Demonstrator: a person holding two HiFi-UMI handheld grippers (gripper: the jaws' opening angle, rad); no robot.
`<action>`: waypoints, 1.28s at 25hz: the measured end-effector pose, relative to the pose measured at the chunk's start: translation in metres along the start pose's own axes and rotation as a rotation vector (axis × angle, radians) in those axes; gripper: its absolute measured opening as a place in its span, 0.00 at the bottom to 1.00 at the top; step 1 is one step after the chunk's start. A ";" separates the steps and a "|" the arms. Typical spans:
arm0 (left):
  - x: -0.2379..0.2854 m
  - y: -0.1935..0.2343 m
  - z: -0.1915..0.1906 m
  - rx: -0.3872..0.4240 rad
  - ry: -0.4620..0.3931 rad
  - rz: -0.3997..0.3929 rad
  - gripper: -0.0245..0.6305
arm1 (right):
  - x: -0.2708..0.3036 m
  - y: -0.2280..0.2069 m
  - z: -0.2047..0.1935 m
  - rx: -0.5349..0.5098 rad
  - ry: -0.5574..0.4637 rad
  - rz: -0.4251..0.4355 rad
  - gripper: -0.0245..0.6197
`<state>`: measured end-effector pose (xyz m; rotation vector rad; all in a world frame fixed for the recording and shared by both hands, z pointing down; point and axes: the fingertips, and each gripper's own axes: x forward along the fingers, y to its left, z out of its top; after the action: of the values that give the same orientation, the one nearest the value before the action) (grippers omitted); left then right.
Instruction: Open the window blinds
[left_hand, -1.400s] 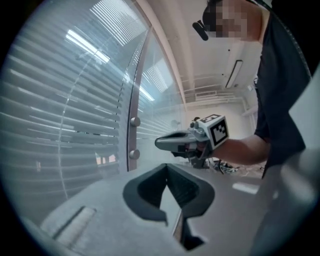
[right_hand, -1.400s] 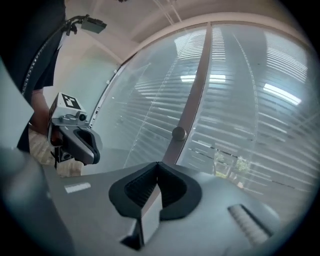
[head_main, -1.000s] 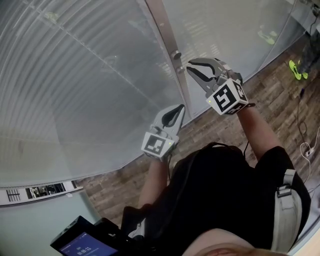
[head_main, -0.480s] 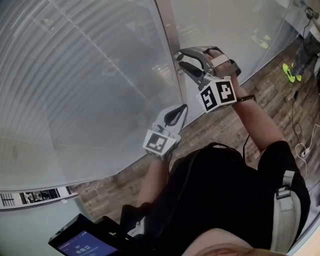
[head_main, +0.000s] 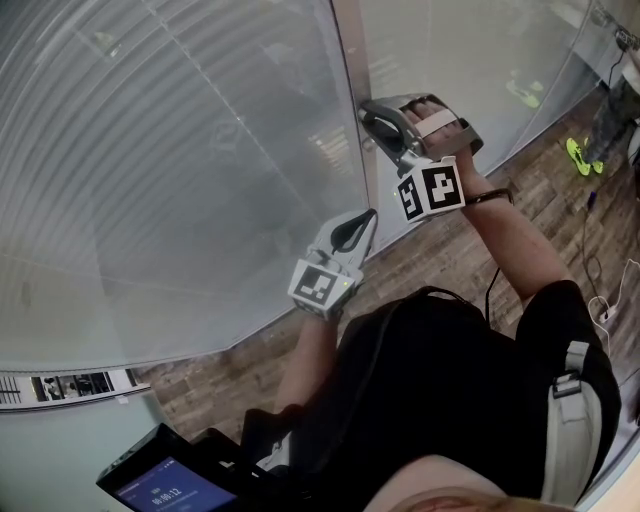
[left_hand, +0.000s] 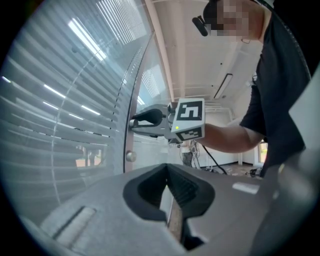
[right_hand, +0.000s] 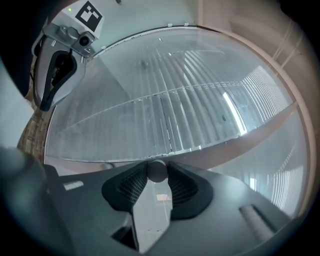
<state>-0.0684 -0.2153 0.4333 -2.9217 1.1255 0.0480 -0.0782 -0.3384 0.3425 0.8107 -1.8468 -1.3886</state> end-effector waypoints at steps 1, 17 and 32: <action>0.000 -0.001 0.002 -0.006 0.000 -0.003 0.04 | 0.000 0.000 0.000 0.001 0.002 -0.003 0.24; -0.009 0.002 -0.007 -0.008 0.012 0.007 0.04 | 0.002 -0.009 0.003 0.478 -0.009 -0.006 0.24; -0.017 0.005 -0.001 -0.036 0.047 0.031 0.04 | 0.004 -0.013 -0.015 1.390 -0.160 -0.043 0.23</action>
<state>-0.0843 -0.2070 0.4349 -2.9518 1.1893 -0.0002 -0.0674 -0.3532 0.3331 1.3532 -2.8399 0.0511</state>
